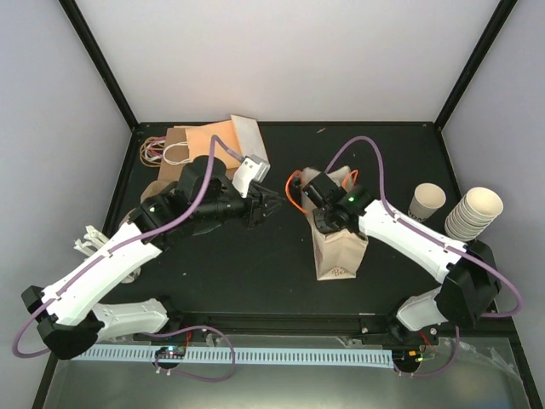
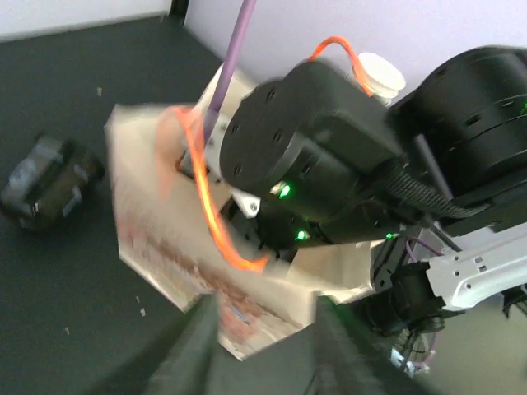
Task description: Pack the takeout coffee
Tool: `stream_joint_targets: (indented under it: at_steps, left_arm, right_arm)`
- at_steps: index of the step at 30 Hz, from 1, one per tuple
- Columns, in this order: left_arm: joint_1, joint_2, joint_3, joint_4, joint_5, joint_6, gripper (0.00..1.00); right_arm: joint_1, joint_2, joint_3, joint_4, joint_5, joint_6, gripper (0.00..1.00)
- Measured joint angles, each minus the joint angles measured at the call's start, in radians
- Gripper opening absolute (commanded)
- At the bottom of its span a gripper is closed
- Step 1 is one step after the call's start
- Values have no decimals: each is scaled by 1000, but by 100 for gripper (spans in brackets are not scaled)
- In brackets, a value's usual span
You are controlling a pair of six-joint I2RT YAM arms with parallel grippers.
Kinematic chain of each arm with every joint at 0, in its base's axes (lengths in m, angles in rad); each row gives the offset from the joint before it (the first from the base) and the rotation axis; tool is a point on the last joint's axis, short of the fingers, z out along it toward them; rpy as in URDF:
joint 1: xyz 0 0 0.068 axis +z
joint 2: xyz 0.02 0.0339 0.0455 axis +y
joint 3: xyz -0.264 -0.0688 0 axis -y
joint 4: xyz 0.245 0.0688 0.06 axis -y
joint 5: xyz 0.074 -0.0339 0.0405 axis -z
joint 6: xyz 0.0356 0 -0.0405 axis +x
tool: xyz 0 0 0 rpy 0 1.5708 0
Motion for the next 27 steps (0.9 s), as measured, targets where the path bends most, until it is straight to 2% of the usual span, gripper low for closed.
stream_joint_targets:
  at_steps: [2, 5, 10, 15, 18, 22, 27]
  left_arm:
    - [0, -7, -41, -1, -10, -10, 75]
    - [3, -35, -81, -10, -42, -34, 82]
    - [66, -135, -138, -35, -101, -90, 80]
    - [149, -167, -232, -18, -72, -135, 74]
    - [152, -125, -290, 32, -14, -151, 71]
    - [152, -60, -336, 75, 46, -163, 60]
    - [146, 33, -340, 149, 118, -178, 56]
  right_arm:
    - [-1, 16, 9, -22, 16, -23, 1]
    - [-1, 39, 10, -26, 5, -51, 1]
    - [-1, 48, 9, -25, -26, -79, 1]
    - [-2, 47, 0, 4, -124, -95, 1]
    - [-10, 40, -36, 53, -226, -98, 1]
    - [-29, 37, -85, 109, -340, -97, 1]
    - [-41, 37, -112, 154, -449, -97, 1]
